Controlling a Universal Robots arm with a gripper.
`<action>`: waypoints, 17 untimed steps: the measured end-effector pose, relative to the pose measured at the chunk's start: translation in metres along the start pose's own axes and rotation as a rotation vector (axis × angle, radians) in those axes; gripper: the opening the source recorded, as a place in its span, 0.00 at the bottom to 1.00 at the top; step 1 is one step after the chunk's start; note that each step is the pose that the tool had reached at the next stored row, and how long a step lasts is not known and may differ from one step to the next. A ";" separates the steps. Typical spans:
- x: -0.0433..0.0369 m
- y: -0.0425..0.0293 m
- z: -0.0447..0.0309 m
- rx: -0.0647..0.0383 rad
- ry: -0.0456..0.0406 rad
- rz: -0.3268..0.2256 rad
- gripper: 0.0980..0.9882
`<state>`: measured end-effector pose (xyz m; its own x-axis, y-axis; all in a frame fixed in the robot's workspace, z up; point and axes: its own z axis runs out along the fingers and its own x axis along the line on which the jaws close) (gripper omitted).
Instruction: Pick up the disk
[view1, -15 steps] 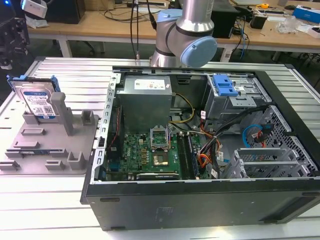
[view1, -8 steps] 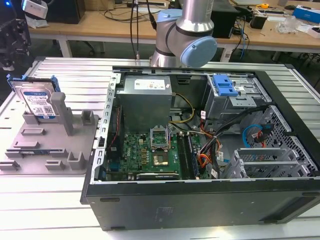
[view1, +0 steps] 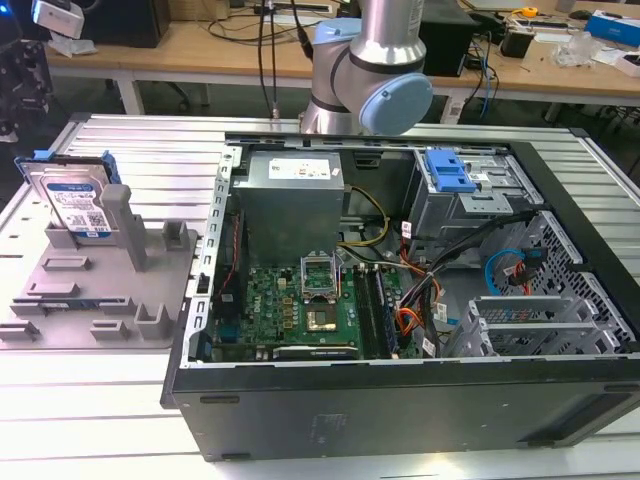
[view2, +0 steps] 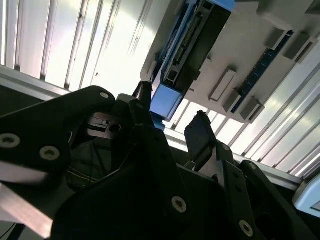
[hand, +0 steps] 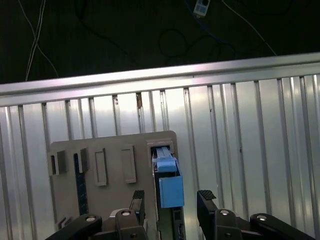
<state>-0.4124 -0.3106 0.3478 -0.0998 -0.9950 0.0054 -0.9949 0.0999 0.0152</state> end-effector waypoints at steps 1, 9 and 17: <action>-0.0001 0.0001 0.0006 0.000 0.0001 -0.004 0.50; -0.0002 0.0000 0.0027 0.000 0.0003 -0.005 0.50; -0.0002 -0.0005 0.0094 0.001 0.0046 -0.005 0.50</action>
<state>-0.4121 -0.3104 0.3384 -0.0947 -0.9955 0.0099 -0.9954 0.0948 0.0147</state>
